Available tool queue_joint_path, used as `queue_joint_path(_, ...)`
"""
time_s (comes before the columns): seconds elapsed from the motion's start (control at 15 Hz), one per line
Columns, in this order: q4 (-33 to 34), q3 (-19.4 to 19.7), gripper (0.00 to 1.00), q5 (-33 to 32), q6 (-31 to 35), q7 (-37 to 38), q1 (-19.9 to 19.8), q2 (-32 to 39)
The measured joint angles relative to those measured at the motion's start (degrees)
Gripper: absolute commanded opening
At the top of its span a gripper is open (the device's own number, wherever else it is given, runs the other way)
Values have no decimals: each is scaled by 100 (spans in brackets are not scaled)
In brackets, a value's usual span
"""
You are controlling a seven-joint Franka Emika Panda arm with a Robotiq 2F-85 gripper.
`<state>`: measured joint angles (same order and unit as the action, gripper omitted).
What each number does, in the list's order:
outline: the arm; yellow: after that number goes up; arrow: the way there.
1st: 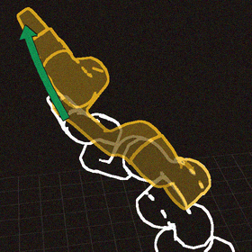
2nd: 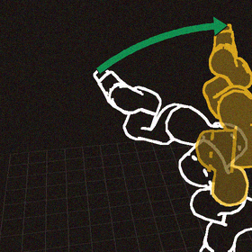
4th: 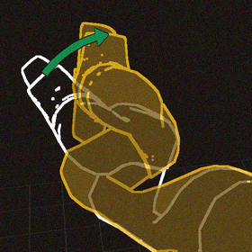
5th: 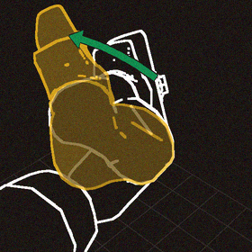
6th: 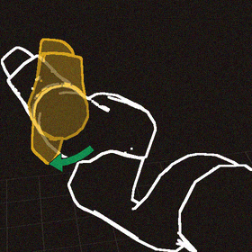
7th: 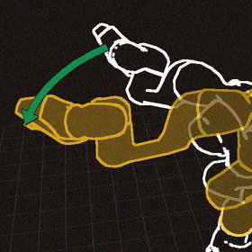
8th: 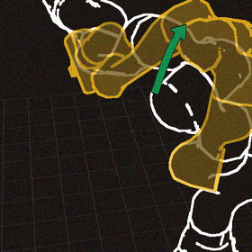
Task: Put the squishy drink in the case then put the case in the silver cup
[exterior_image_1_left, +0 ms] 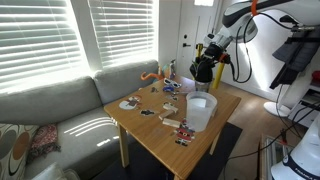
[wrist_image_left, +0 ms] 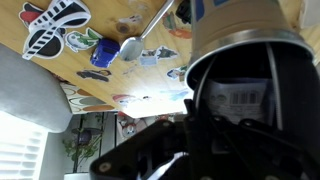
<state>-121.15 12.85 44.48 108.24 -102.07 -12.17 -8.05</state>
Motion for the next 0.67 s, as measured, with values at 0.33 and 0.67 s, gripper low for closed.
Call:
queue_joint_path(0.33, -21, 62, 1, 0, -2, -7, 0, 0)
queue_joint_path(0.67, -34, 77, 37, -2, -1, -6, -1, 0)
